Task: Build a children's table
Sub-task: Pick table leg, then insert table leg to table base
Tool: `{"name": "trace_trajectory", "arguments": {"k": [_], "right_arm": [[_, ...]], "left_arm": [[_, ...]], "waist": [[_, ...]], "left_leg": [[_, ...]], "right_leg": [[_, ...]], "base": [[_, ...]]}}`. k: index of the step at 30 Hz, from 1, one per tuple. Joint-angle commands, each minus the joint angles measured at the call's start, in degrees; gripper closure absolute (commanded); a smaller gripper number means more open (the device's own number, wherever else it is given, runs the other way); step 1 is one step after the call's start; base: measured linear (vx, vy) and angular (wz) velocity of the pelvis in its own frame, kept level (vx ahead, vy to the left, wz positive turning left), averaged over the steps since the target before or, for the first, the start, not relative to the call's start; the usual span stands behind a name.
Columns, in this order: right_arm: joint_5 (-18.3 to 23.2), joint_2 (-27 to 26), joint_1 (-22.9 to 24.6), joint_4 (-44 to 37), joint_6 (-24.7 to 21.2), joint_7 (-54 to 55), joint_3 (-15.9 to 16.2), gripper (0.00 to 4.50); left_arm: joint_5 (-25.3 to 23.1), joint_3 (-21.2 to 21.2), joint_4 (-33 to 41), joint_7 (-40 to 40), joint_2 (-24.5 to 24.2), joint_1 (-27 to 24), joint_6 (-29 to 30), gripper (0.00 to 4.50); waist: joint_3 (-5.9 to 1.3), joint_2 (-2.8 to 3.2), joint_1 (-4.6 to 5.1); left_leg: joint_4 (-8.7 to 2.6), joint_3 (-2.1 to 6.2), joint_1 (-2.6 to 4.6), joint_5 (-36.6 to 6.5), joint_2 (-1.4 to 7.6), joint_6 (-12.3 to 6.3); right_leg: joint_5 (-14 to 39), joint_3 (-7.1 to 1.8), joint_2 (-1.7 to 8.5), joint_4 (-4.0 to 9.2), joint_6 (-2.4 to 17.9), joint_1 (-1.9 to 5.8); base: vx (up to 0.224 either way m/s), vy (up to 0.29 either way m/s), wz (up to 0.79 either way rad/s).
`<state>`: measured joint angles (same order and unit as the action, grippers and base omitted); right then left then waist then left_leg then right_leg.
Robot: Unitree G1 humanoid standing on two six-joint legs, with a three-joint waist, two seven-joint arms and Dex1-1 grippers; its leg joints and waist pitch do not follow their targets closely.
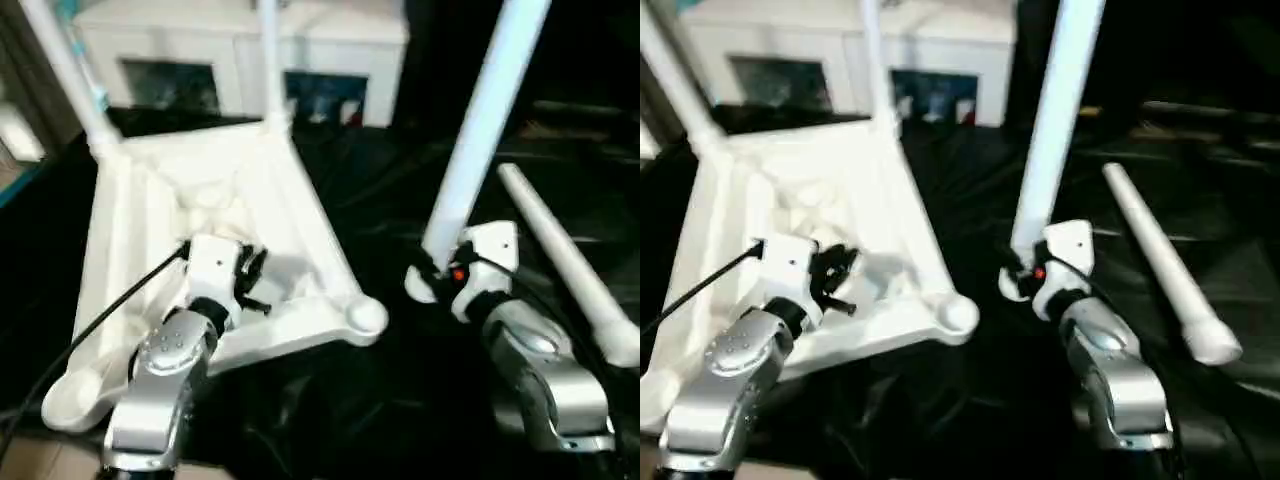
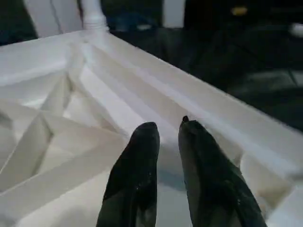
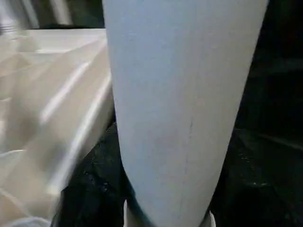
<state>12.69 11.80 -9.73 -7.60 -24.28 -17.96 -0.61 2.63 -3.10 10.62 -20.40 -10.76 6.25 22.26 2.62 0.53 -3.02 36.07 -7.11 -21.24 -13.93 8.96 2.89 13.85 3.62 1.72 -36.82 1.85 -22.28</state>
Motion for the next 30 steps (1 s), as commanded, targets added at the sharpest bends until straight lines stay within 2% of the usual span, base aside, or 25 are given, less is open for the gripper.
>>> {"name": "trace_trajectory", "arguments": {"k": [1, 2, 3, 4, 5, 6, 7, 8, 9, 10, 11, 12, 13, 14, 15, 16, 17, 18, 19, 20, 22, 24, 26, 27, 30], "right_arm": [[2.05, 0.63, -1.31, -1.03, -0.09, -1.32, -1.39, 2.61], [2.31, 1.09, -1.48, -1.04, -0.16, -1.7, -1.66, 2.61], [2.45, 1.73, -1.76, -0.87, -0.3, -2.21, -1.9, 2.61], [2.43, 2.25, -1.93, -0.72, -0.26, -2.81, -2.03, 2.61], [2.45, 2.75, -2.11, -0.55, -0.24, -3.39, -2.18, 2.61], [2.52, 3.47, -2.31, -0.45, -0.42, -4.13, -2.37, 2.61], [2.59, 3.84, -2.4, -0.45, -0.52, -4.56, -2.45, 2.61], [2.59, 3.84, -2.4, -0.45, -0.52, -4.56, -2.45, 2.61], [2.81, 4.99, -2.58, -0.44, -1.15, -5.93, -2.4, 2.61], [2.93, 5.71, -2.64, -0.44, -1.53, -6.84, -2.24, 2.61], [2.94, 6.78, -2.66, -0.36, -1.59, -8.06, -1.77, 2.61], [2.93, 7.03, -2.66, -0.34, -1.61, -8.34, -1.64, 2.61], [2.89, 7.58, -2.65, -0.3, -1.66, -8.94, -1.35, 2.61], [2.89, 7.58, -2.65, -0.3, -1.66, -8.94, -1.35, 2.61], [2.92, 9.52, -2.45, -0.49, -1.73, -11.07, -0.82, 2.61], [2.97, 9.76, -2.43, -0.6, -1.79, -11.27, -0.86, 2.61], [2.97, 9.76, -2.43, -0.6, -1.79, -11.27, -0.86, 2.61], [3.26, 10.11, -2.39, -0.77, -1.96, -11.44, -1.03, 2.61], [3.26, 10.11, -2.39, -0.77, -1.96, -11.44, -1.03, 2.61], [3.29, 10.26, -2.35, -0.87, -2.03, -11.58, -1.06, 2.61], [3.26, 10.64, -1.96, -1.3, -2.07, -11.87, -1.14, 2.61], [3.4, 10.83, -1.58, -1.68, -2.24, -12.06, -1.29, 2.61], [3.59, 10.79, -1.32, -1.95, -2.56, -12.06, -1.51, 2.61], [3.68, 10.72, -1.2, -2.09, -2.77, -11.99, -1.59, 2.61], [3.59, 10.67, -1.24, -1.87, -2.74, -11.94, -1.56, 2.61]], "left_arm": [[1.07, -2.67, -2.46, -6.56, -1.96, 2.15, -0.61, 3.55], [2.7, -2.72, -3.72, -9.06, -2.31, 3.39, 0.35, 3.55], [4.7, -3.25, -5.2, -12.86, -3.21, 5.14, 1.99, 3.37], [5.1, -4.48, -5.84, -15.3, -4.39, 6.15, 2.84, 3.27], [4.93, -5.8, -6.51, -17.43, -5.56, 7.11, 2.93, 3.2], [4.69, -7.46, -7.32, -19.98, -6.87, 8.35, 3.41, 3.07], [4.73, -8.19, -7.69, -21.25, -7.38, 8.96, 3.83, 3.07], [4.73, -8.19, -7.69, -21.25, -7.38, 8.96, 3.83, 2.86], [4.61, -10.18, -8.81, -24.66, -8.59, 10.72, 4.56, 2.86], [4.44, -11.42, -9.55, -26.67, -9.41, 11.75, 4.53, 2.8], [3.94, -12.98, -10.91, -29.17, -10.33, 13.19, 4.1, 2.62], [3.72, -13.3, -11.4, -29.62, -10.46, 13.57, 4.02, 2.51], [3.26, -14.0, -12.44, -30.61, -10.76, 14.41, 3.85, 2.51], [3.26, -14.0, -12.44, -30.61, -10.76, 14.41, 3.85, 2.43], [-0.09, -17.15, -19.52, -32.88, -11.77, 19.38, 0.86, 2.29], [-1.01, -17.8, -21.13, -32.88, -11.95, 20.48, 0.32, 2.29], [-1.01, -17.8, -21.13, -32.88, -11.95, 20.48, 0.32, 2.19], [-1.52, -18.29, -24.04, -33.59, -11.98, 22.35, 0.43, 2.19], [-1.52, -18.29, -24.04, -33.59, -11.98, 22.35, 0.43, 2.19], [-1.49, -18.45, -25.5, -34.02, -12.06, 23.25, 0.38, 2.19], [-1.27, -18.52, -27.89, -34.68, -12.04, 24.7, 0.61, 2.35], [-0.95, -18.97, -29.03, -36.39, -12.27, 25.27, 0.73, 2.54], [-0.31, -18.84, -28.84, -37.22, -12.09, 25.08, 0.88, 2.66], [0.33, -18.48, -28.38, -37.57, -11.81, 24.86, 1.62, 2.8], [0.76, -18.6, -27.76, -38.45, -11.92, 24.5, 2.11, 3.04]], "waist": [[-4.35, 0.53, -0.52], [-4.06, 0.59, -0.83], [-3.36, 0.96, -0.95], [-2.73, 0.93, -1.14], [-2.3, 0.81, -1.18], [-1.59, 0.86, -1.14], [-1.17, 0.52, -1.08], [-1.14, 0.31, -1.02], [-0.88, 0.2, -0.82], [-1.3, 0.32, -0.9], [-1.42, 0.27, -0.83], [-1.72, 0.41, -0.69], [-1.74, 0.58, -0.49], [-1.75, 0.48, -0.36], [-1.71, 0.59, -0.02], [-2.29, 0.79, -0.12], [-2.43, 0.66, -0.08], [-2.42, 0.95, -0.02], [-2.8, 0.78, 0.02], [-2.96, 1.21, 0.01], [-3.6, 1.39, 0.15], [-3.88, 1.49, 0.08], [-3.79, 1.5, 0.01], [-3.67, 1.56, 0.0], [-3.41, 1.56, 0.0]], "left_leg": [[-2.06, 0.63, 0.9, 22.9, 3.42, -8.49], [-2.41, 0.4, 1.17, 17.32, 3.74, -7.74], [-3.33, 0.15, 1.25, 6.73, 3.98, -5.72], [-4.11, -0.13, 1.55, -0.71, 4.4, -3.11], [-4.51, -0.35, 1.74, -4.22, 4.51, -1.97], [-4.94, -0.92, 2.32, -11.01, 4.4, 0.28], [-5.24, -1.21, 3.21, -16.02, 4.0, 1.59], [-5.25, -1.24, 3.43, -16.59, 3.94, 1.87], [-5.55, -1.29, 3.23, -16.02, 3.61, 1.68], [-5.5, -1.13, 2.92, -13.87, 3.59, 1.34], [-5.52, -1.13, 2.68, -12.7, 3.58, 1.07], [-5.58, -1.02, 2.26, -10.48, 3.75, 0.74], [-5.63, -1.05, 2.14, -10.49, 3.76, 0.47], [-5.54, -1.14, 2.19, -10.97, 3.7, 0.37], [-5.55, -1.14, 1.95, -11.0, 3.4, 0.04], [-5.26, -1.18, 2.08, -9.4, 3.42, -0.15], [-5.17, -1.09, 1.45, -6.98, 3.56, -0.37], [-5.24, -1.0, 1.13, -6.06, 3.57, -0.43], [-4.85, -1.14, 1.05, -4.06, 3.53, -0.85], [-4.69, -1.09, 0.96, -2.9, 3.59, -1.04], [-4.18, -1.18, 0.27, 1.82, 3.37, -2.72], [-3.89, -1.23, 0.22, 3.64, 3.38, -4.45], [-3.9, -1.29, 0.1, 3.37, 3.53, -5.76], [-4.0, -1.33, 0.21, 1.96, 3.69, -5.93], [-4.23, -1.4, 0.35, -0.43, 3.89, -4.96]], "right_leg": [[-34.03, -3.43, 5.09, 1.27, 10.5, 3.32], [-27.33, -3.57, 5.38, 1.82, 11.18, 3.01], [-14.61, -3.86, 5.91, 2.9, 12.77, 3.17], [-4.75, -3.96, 6.07, 3.86, 12.92, 3.22], [0.17, -3.98, 6.12, 4.43, 12.52, 3.09], [10.48, -4.07, 6.1, 5.39, 11.12, 2.67], [21.11, -4.0, 6.13, 6.51, 8.33, 2.31], [24.27, -4.04, 6.36, 6.85, 7.17, 2.29], [29.16, -4.02, 6.55, 7.64, 4.8, 2.46], [30.64, -4.15, 6.86, 7.72, 3.18, 2.66], [30.02, -4.17, 6.84, 7.7, 2.81, 2.71], [26.72, -4.17, 6.76, 7.29, 3.05, 2.86], [24.3, -4.05, 6.52, 7.09, 3.81, 2.72], [24.25, -4.03, 6.39, 7.06, 4.1, 2.61], [24.36, -3.93, 6.27, 7.37, 4.29, 2.71], [21.33, -4.1, 6.19, 6.89, 4.34, 2.79], [16.63, -4.09, 6.37, 6.28, 5.62, 3.23], [14.88, -3.96, 6.34, 6.05, 6.3, 3.36], [11.27, -3.89, 6.36, 5.73, 7.37, 3.46], [8.8, -3.94, 6.48, 5.39, 8.25, 3.52], [-2.43, -3.78, 6.12, 4.27, 11.06, 3.82], [-8.95, -3.7, 6.1, 3.64, 12.73, 3.81], [-9.75, -3.52, 6.31, 3.72, 13.59, 3.79], [-7.42, -3.4, 6.47, 4.01, 13.79, 3.74], [-1.18, -3.33, 6.55, 4.55, 13.42, 3.71]], "base": [[0.0, 0.0, 0.0], [-0.075, -0.005, 0.11], [-0.075, -0.005, 0.11], [-0.106, -0.008, 0.07], [-0.107, -0.002, 0.05], [-0.107, -0.002, 0.05], [-0.097, 0.002, 0.06], [0.0, 0.0, 0.0], [-0.092, 0.005, 0.01], [-0.074, 0.009, -0.02], [-0.097, 0.011, -0.04], [-0.054, 0.007, -0.03], [0.0, 0.0, 0.0], [0.0, 0.0, 0.0], [0.0, 0.0, 0.0], [0.0, 0.0, 0.0], [0.0, 0.0, 0.0], [0.0, 0.0, 0.0], [0.0, 0.0, 0.0], [0.0, 0.0, 0.0], [0.0, 0.0, 0.0], [0.0, 0.0, 0.0], [0.0, 0.0, 0.0], [0.0, 0.0, 0.0], [0.0, 0.0, 0.0]]}}
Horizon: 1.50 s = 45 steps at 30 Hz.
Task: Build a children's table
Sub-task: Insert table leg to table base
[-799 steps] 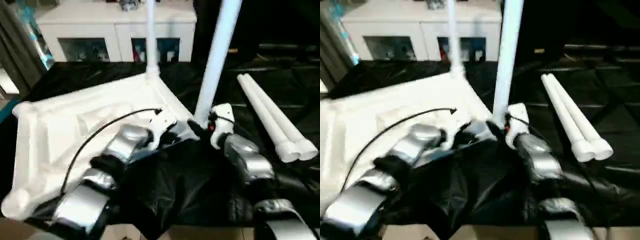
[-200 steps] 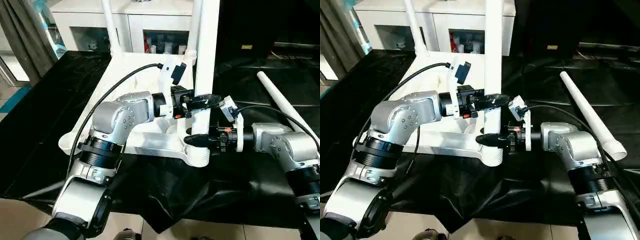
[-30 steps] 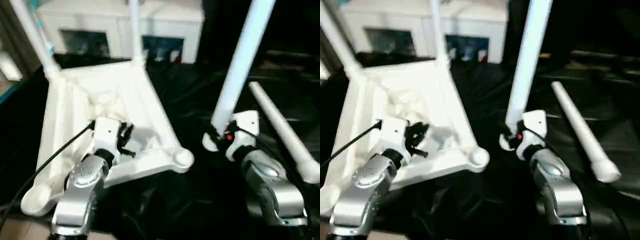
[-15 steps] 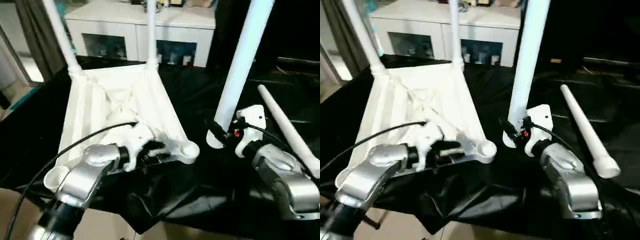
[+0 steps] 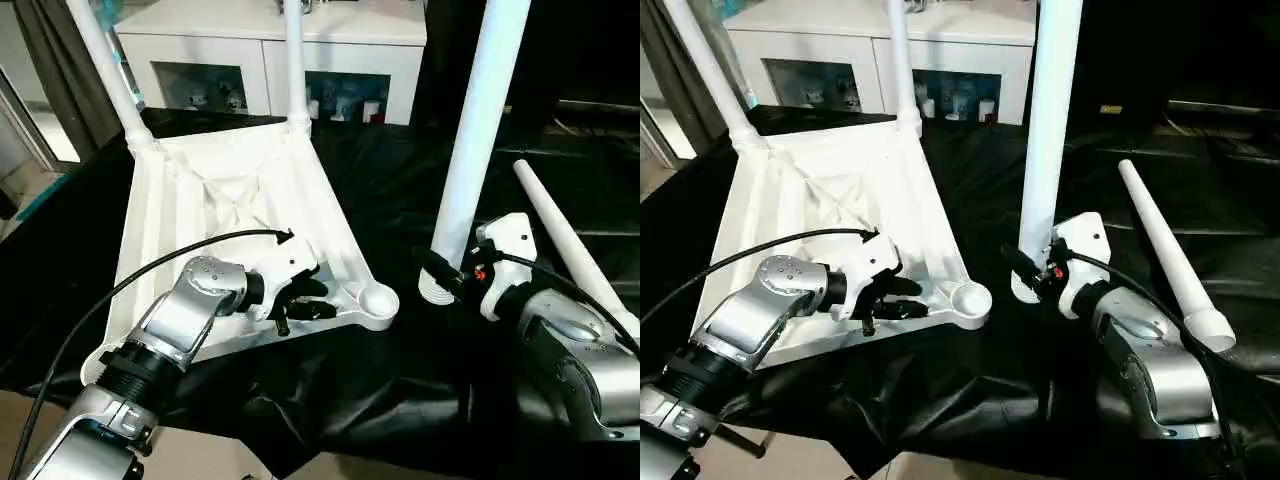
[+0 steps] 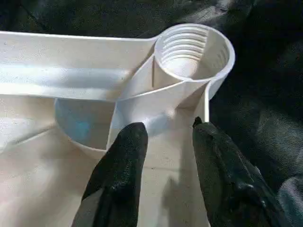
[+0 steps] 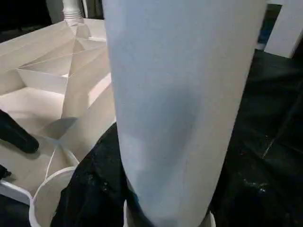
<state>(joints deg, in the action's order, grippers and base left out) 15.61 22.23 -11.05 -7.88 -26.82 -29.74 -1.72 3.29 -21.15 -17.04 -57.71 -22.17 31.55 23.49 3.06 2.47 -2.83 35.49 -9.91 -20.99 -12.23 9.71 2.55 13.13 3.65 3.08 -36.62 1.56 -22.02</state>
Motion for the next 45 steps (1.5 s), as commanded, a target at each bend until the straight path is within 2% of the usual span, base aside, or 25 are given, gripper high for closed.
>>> {"name": "trace_trajectory", "arguments": {"k": [1, 2, 3, 6, 7, 9, 15, 22, 23, 26, 28, 32, 34, 39, 42, 43, 45], "right_arm": [[0.69, 0.17, -0.04, -1.47, -0.22, -0.12, -0.44, 2.61], [0.72, 0.12, -0.12, -1.4, -0.25, -0.1, -0.44, 2.61], [0.8, 0.06, -0.31, -1.32, -0.32, -0.09, -0.46, 2.61], [0.95, 0.04, -0.79, -0.97, -0.4, -0.09, -0.54, 2.61], [0.95, 0.01, -0.9, -0.88, -0.44, -0.09, -0.55, 2.61], [0.9, -0.14, -1.06, -0.72, -0.45, -0.19, -0.33, 2.61], [0.77, -0.31, -1.45, -0.21, -0.17, -0.3, 0.11, 2.61], [0.99, -0.72, -1.57, -0.17, -0.14, -0.42, 0.34, 2.61], [1.26, -0.93, -1.6, -0.15, -0.21, -0.51, 0.28, 2.61], [2.49, -1.76, -1.66, -0.05, -0.72, -0.91, 0.06, 2.61], [3.89, -2.71, -1.82, -0.04, -1.71, -1.01, -0.27, 2.61], [6.1, -4.02, -2.69, 0.69, -3.08, -1.9, -0.51, 2.61], [6.79, -4.48, -3.31, 1.46, -3.7, -2.75, -0.24, 2.61], [9.32, -6.18, -6.29, 4.47, -5.81, -5.7, 1.17, 2.61], [8.28, -6.16, -7.89, 7.66, -5.56, -6.96, 2.88, 2.61], [7.77, -6.01, -8.19, 8.49, -5.69, -7.13, 3.41, 2.61], [7.14, -5.75, -8.65, 9.68, -5.78, -7.57, 4.23, 2.61]], "left_arm": [[0.7, -0.25, 0.04, -1.4, -0.35, -0.98, 1.1, 3.04], [1.13, -0.02, 0.01, -1.59, -0.2, -1.04, 1.2, 3.14], [2.17, 0.81, 0.53, -1.44, 0.21, -1.14, 1.93, 3.42], [3.8, 2.22, 1.57, -1.59, 0.81, -1.21, 3.27, 3.42], [3.83, 2.31, 1.85, -1.58, 0.73, -1.32, 3.46, 3.42], [2.26, 0.59, 1.6, -2.3, -0.38, -2.03, 3.09, 3.42], [-0.76, -0.39, -2.48, 0.48, -0.44, -1.24, 0.46, 3.42], [-0.64, -0.4, -2.04, -1.17, -1.32, -1.51, 0.58, 3.42], [-0.06, 0.12, -1.72, -1.41, -1.15, -1.71, -0.04, 3.71], [1.0, 0.72, -0.98, -2.07, -1.0, -2.14, -0.62, 3.76], [1.27, 0.91, -0.78, -2.33, -1.0, -2.47, -0.95, 4.09], [1.01, 0.71, -0.88, -2.51, -1.24, -2.9, -1.3, 4.28], [0.87, 0.62, -1.01, -2.59, -1.31, -3.12, -1.41, 4.47], [1.28, 0.83, -1.04, -2.67, -1.18, -3.6, -2.26, 4.5], [1.21, 1.05, -1.54, -2.3, -0.82, -3.55, -3.63, 4.5], [1.33, 1.26, -1.7, -2.12, -0.64, -3.51, -3.9, 4.5], [1.57, 1.66, -1.94, -1.83, -0.33, -3.44, -4.52, 4.5]], "waist": [[-3.8, -0.33, -0.23], [-3.75, -0.33, -0.2], [-3.69, -0.4, -0.23], [-3.71, -0.35, -0.33], [-3.72, -0.62, -0.39], [-3.71, -0.62, -0.42], [-3.61, -0.67, -0.45], [-3.57, -0.65, -0.43], [-3.54, -0.76, -0.36], [-3.59, -0.76, -0.4], [-3.56, -0.71, -0.38], [-3.52, -0.65, -0.4], [-3.53, -0.86, -0.31], [-3.6, -0.71, -0.17], [-3.64, -0.8, -0.14], [-3.55, -1.06, -0.14], [-3.54, -0.96, -0.3]], "left_leg": [[-3.67, 1.36, 0.13, -2.45, 3.16, -4.17], [-3.73, 1.37, 0.11, -2.66, 3.17, -3.98], [-3.79, 1.32, 0.19, -3.22, 3.19, -3.54], [-3.75, 1.27, 0.21, -3.07, 3.17, -3.46], [-3.77, 1.29, 0.09, -2.8, 3.15, -3.57], [-3.84, 1.35, 0.09, -2.59, 3.19, -3.76], [-3.9, 1.32, 0.09, -2.76, 3.11, -3.72], [-3.99, 1.35, 0.0, -3.36, 3.14, -3.2], [-4.04, 1.36, -0.01, -3.34, 3.16, -3.24], [-4.02, 1.35, 0.03, -3.25, 3.21, -3.36], [-4.07, 1.35, 0.1, -3.38, 3.27, -3.52], [-4.13, 1.38, 0.05, -3.72, 3.29, -3.41], [-4.17, 1.38, 0.05, -3.46, 3.29, -3.18], [-4.11, 1.34, 0.06, -2.66, 3.35, -3.41], [-4.07, 1.31, -0.02, -2.32, 3.28, -3.34], [-4.1, 1.21, 0.01, -2.62, 3.26, -3.26], [-4.1, 1.23, 0.02, -2.63, 3.32, -3.05]], "right_leg": [[0.93, -3.39, 5.21, 4.47, 13.44, 3.41], [1.43, -3.38, 5.2, 4.51, 13.34, 3.39], [2.68, -3.4, 5.24, 4.57, 13.18, 3.34], [2.56, -3.46, 5.24, 4.63, 13.17, 3.28], [2.32, -3.45, 5.23, 4.53, 13.08, 3.37], [2.5, -3.4, 5.24, 4.54, 12.66, 3.32], [3.94, -3.4, 5.17, 4.83, 11.49, 3.18], [5.16, -3.42, 5.33, 4.92, 11.3, 3.18], [5.09, -3.4, 5.3, 4.9, 11.38, 3.13], [4.72, -3.44, 5.4, 4.85, 11.66, 3.13], [4.42, -3.42, 5.35, 4.81, 11.93, 3.05], [5.22, -3.43, 5.45, 4.91, 11.92, 3.06], [5.11, -3.41, 5.41, 4.78, 11.84, 3.08], [3.34, -3.4, 5.48, 4.64, 12.48, 3.06], [2.9, -3.38, 5.52, 4.54, 12.74, 3.13], [3.6, -3.38, 5.46, 4.71, 12.59, 3.08], [4.2, -3.42, 5.55, 4.7, 12.44, 3.11]], "base": [[0.0, 0.0, 0.0], [0.0, 0.0, 0.0], [0.0, 0.0, 0.0], [0.0, 0.0, 0.0], [0.0, 0.0, 0.0], [0.0, 0.0, 0.0], [0.0, 0.0, 0.0], [0.0, 0.0, 0.0], [0.0, 0.0, 0.0], [0.0, 0.0, 0.0], [0.0, 0.0, 0.0], [0.0, 0.0, 0.0], [0.0, 0.0, 0.0], [0.0, 0.0, 0.0], [0.0, 0.0, 0.0], [0.0, 0.0, 0.0], [0.0, 0.0, 0.0]]}}
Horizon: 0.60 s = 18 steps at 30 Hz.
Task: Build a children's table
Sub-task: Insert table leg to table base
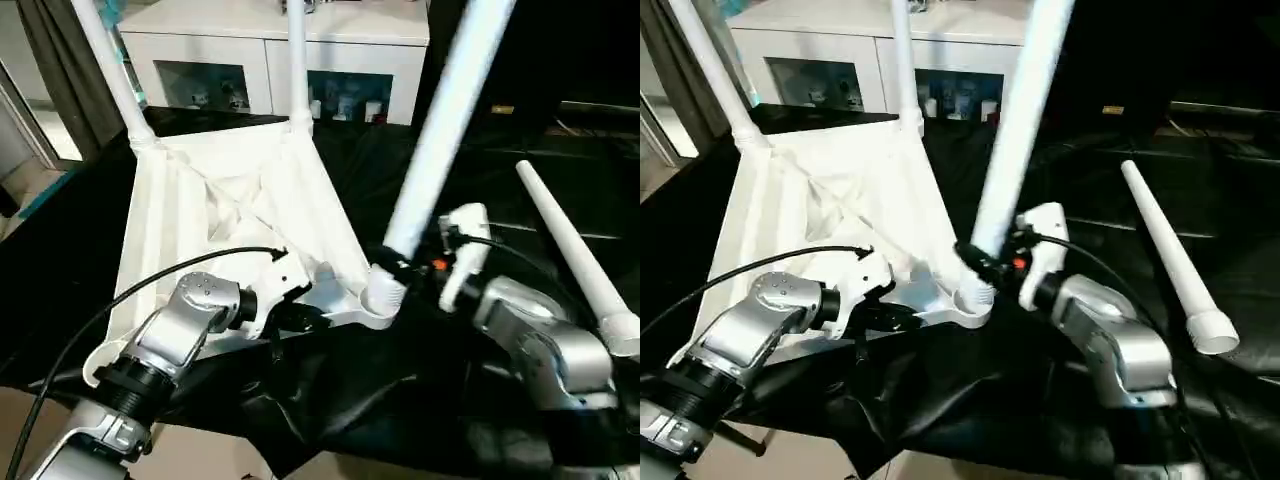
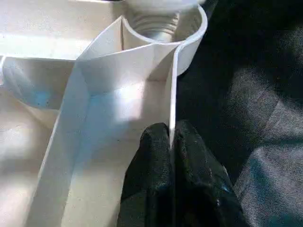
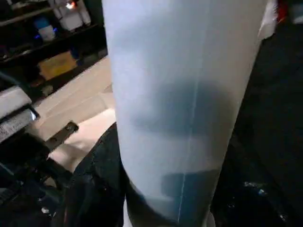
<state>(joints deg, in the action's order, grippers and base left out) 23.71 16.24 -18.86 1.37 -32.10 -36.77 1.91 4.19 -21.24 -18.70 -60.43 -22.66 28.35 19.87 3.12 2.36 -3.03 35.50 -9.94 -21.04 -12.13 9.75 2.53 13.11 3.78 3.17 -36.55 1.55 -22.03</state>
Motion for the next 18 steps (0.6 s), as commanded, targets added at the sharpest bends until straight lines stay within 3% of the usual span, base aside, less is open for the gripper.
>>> {"name": "trace_trajectory", "arguments": {"k": [1, 3, 13, 14, 18], "right_arm": [[-1.25, 0.33, -1.0, 0.85, -0.42, -0.85, 0.88, 2.61], [-2.17, 0.49, -1.31, 1.9, 0.03, -1.4, 1.71, 2.61], [-4.29, -0.43, -3.9, 7.82, 2.22, -1.01, 3.27, 2.61], [-4.44, -0.6, -4.09, 8.0, 2.22, -1.06, 3.22, 2.61], [-4.58, -0.79, -4.67, 8.61, 2.35, -1.12, 3.34, 2.61]], "left_arm": [[0.79, 1.92, -0.35, 1.02, 0.3, -0.23, -1.21, 4.5], [1.31, 2.27, -0.18, 0.89, 0.58, -0.34, -2.05, 4.5], [2.05, 2.9, 0.61, 0.16, 0.57, -1.01, -2.84, 4.5], [2.16, 3.0, 0.6, 0.08, 0.55, -1.08, -2.86, 4.5], [2.45, 3.29, 0.35, -0.07, 0.6, -1.31, -3.21, 4.5]], "waist": [[-3.58, -0.89, -0.16], [-3.57, -1.25, -0.18], [-3.34, -1.19, 0.19], [-3.36, -0.98, 0.17], [-3.43, -1.06, 0.47]], "left_leg": [[-4.12, 1.24, 0.06, -2.74, 3.26, -2.92], [-4.18, 1.25, 0.0, -2.58, 3.26, -2.93], [-4.23, 1.19, -0.03, -3.9, 3.2, -2.61], [-4.22, 1.22, 0.0, -3.99, 3.2, -2.54], [-4.24, 1.25, -0.03, -3.51, 3.24, -2.68]], "right_leg": [[4.37, -3.56, 5.43, 4.64, 12.25, 3.08], [4.43, -3.54, 5.44, 4.58, 11.94, 3.15], [8.46, -3.56, 5.51, 5.01, 11.19, 2.93], [8.75, -3.58, 5.56, 5.04, 11.11, 2.92], [7.39, -3.55, 5.45, 4.91, 11.31, 2.94]], "base": [[0.0, 0.0, 0.0], [0.0, 0.0, 0.0], [0.0, 0.0, 0.0], [0.0, 0.0, 0.0], [0.0, 0.0, 0.0]]}}
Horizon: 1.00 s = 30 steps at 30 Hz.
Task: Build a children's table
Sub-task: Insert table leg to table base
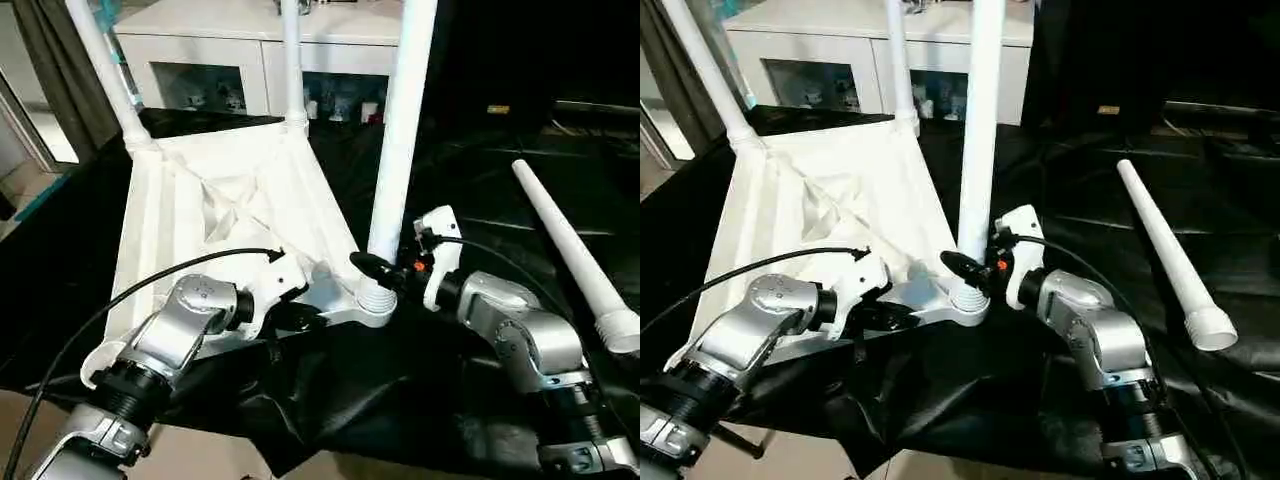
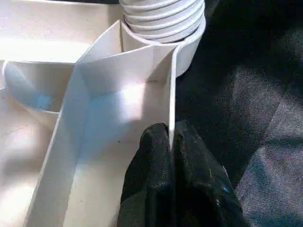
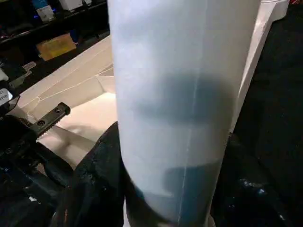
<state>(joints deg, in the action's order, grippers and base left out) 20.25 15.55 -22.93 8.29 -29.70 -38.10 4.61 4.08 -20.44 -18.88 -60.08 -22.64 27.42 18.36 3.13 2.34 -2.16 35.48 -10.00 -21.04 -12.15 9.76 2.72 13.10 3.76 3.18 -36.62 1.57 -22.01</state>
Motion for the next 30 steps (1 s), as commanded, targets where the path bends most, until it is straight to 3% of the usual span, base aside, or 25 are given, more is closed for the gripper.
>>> {"name": "trace_trajectory", "arguments": {"k": [1, 11, 17, 20, 22, 30], "right_arm": [[-1.07, -0.16, -0.81, 2.08, 0.18, 0.21, 0.76, 2.61], [-2.14, 0.06, -1.01, 1.88, 0.03, -1.17, 2.68, 2.61], [-2.07, -0.28, -1.03, 2.34, 0.3, -1.11, 2.54, 2.61], [-2.22, -0.37, -0.98, 2.39, 0.32, -1.1, 2.44, 2.61], [-2.24, -0.38, -0.95, 2.34, 0.31, -1.1, 2.41, 2.61], [-2.2, -0.49, -0.98, 2.32, 0.33, -1.0, 2.28, 2.61]], "left_arm": [[2.84, 2.91, 0.45, -0.31, 0.81, -0.58, -2.02, 4.5], [4.3, 4.11, 1.91, -0.23, 1.25, -1.77, -1.2, 4.5], [1.86, 3.15, 1.12, 0.7, 0.66, -2.17, -0.92, 4.5], [0.79, 2.81, 0.34, 0.77, 0.42, -1.77, -0.57, 3.92], [-0.2, 2.37, -0.32, 1.08, 0.02, -1.43, -0.59, 3.89], [-0.98, 2.29, -2.07, 1.24, -0.71, -0.73, -0.82, 3.87]], "waist": [[-3.46, -1.05, -0.36], [-3.38, -1.16, -0.18], [-3.32, -1.17, -0.08], [-3.26, -1.19, -0.05], [-3.26, -0.9, -0.17], [-3.19, -1.11, -0.17]], "left_leg": [[-4.2, 1.31, -0.07, -3.49, 3.2, -2.95], [-4.24, 1.31, -0.11, -3.54, 3.23, -3.22], [-4.29, 1.3, -0.07, -4.21, 3.22, -3.1], [-4.35, 1.32, -0.06, -4.31, 3.25, -3.02], [-4.36, 1.3, 0.2, -4.92, 3.38, -2.73], [-4.55, 1.35, 0.16, -6.11, 3.38, -2.01]], "right_leg": [[7.43, -3.53, 5.48, 4.97, 11.41, 2.97], [8.16, -3.53, 5.48, 5.03, 11.38, 2.92], [9.43, -3.56, 5.48, 5.18, 11.1, 2.87], [9.7, -3.57, 5.47, 5.2, 11.02, 2.82], [10.54, -3.6, 5.5, 5.33, 11.08, 2.59], [11.02, -3.66, 5.57, 5.45, 11.02, 2.66]], "base": [[0.0, 0.0, 0.0], [0.0, 0.0, 0.0], [0.0, 0.0, 0.0], [0.0, 0.0, 0.0], [0.0, 0.0, 0.0], [0.0, 0.0, 0.0]]}}
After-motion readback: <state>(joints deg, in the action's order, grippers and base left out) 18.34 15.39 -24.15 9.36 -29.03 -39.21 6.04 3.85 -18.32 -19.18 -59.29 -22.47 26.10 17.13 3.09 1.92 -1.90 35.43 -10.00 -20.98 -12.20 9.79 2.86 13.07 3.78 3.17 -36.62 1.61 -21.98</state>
